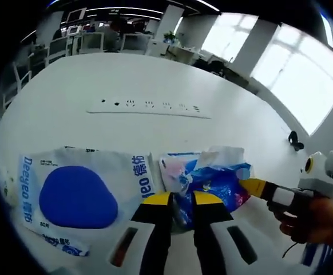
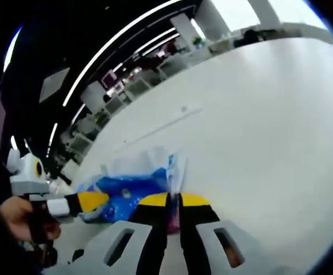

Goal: Arrange the tabletop items into an orderly group along one side of the table until the central work area is clear of visible clutter.

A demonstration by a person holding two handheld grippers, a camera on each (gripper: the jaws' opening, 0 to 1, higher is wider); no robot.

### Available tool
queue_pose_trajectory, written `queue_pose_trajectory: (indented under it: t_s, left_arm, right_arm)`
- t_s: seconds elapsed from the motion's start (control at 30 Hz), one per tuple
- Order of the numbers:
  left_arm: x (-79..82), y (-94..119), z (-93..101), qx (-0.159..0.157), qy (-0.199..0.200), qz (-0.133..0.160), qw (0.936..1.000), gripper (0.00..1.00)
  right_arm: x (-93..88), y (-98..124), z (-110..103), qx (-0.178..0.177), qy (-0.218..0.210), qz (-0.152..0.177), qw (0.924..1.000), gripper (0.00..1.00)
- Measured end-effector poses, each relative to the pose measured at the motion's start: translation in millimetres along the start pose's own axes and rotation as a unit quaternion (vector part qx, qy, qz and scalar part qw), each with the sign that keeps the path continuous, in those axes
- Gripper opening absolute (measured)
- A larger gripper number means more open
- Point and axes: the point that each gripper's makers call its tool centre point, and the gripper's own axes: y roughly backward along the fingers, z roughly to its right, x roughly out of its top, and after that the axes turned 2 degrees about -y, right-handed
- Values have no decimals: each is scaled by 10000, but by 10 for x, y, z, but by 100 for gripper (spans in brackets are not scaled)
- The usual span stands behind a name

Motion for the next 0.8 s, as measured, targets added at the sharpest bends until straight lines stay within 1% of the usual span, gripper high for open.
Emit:
queue_pose_trajectory:
  t_s: [0.1,0.23,0.4,0.5,0.57,0.8]
  left_arm:
    - [-5,5,-9,53,-313,-36,9995,12]
    - [-2,11,24,3,-305,-68,9995,16]
    - [11,64,22,40,-378,-95,9992,18]
    - [-6,103,0,49,-527,-138,9985,19]
    - [-21,130,-28,82,-590,-164,9981,20]
    - [-38,244,-77,117,-611,-137,9980,20]
  right_arm:
    - [18,16,22,-80,58,42,9999,6]
    - [39,39,5,-67,48,94,9999,6]
    - [67,86,-2,-64,72,138,9999,8]
    - [94,132,26,-111,51,252,9996,8]
    - [76,140,33,-112,31,228,9997,8]
    - [39,227,54,-168,26,228,9996,8]
